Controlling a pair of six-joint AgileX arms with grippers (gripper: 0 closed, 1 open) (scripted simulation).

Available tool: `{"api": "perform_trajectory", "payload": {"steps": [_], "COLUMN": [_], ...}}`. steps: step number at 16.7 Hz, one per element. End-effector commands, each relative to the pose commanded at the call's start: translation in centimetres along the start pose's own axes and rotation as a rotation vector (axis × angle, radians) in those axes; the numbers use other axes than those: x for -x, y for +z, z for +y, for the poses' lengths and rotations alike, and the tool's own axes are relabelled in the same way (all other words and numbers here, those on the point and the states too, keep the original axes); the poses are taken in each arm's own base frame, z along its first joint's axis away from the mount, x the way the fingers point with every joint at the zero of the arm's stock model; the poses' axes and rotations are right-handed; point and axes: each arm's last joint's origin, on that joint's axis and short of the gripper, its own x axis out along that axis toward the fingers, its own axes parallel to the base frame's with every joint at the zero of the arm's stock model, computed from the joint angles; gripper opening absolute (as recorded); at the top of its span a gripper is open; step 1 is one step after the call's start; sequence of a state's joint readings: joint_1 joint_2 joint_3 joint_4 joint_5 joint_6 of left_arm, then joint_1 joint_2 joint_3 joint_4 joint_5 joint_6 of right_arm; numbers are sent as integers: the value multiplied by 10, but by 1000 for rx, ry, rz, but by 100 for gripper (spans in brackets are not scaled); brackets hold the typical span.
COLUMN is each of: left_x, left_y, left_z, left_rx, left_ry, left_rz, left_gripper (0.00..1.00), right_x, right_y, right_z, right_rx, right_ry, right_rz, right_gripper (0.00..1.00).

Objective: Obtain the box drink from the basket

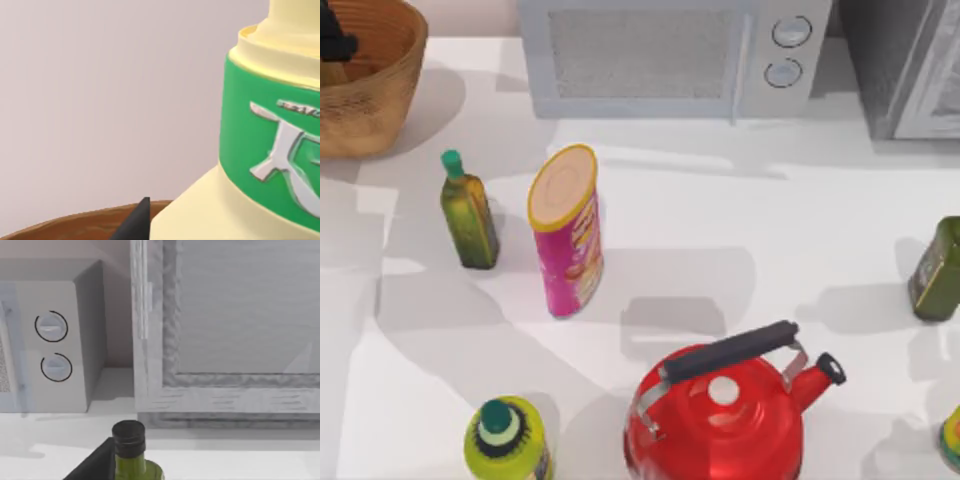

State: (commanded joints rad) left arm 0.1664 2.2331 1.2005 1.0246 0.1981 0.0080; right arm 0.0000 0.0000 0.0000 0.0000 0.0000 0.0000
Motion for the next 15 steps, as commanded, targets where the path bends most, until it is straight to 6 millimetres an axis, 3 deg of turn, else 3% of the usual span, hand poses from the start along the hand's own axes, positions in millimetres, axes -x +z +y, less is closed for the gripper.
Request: {"api": "perform_trajectory", "payload": {"steps": [3, 8, 15], "left_x": [0, -1, -6], "left_y": [0, 18, 100], "left_z": [0, 3, 4], "left_rx": [0, 1, -5], "left_ry": [0, 7, 6], "left_rz": [0, -2, -20], "left_gripper": [0, 0, 0], "right_x": [0, 0, 0], "right_y": [0, 0, 0], "right_z": [0, 0, 0], "right_rx": [0, 0, 0], "right_ry": [0, 0, 0], "right_rz": [0, 0, 0], "right_gripper": [100, 100, 100]}}
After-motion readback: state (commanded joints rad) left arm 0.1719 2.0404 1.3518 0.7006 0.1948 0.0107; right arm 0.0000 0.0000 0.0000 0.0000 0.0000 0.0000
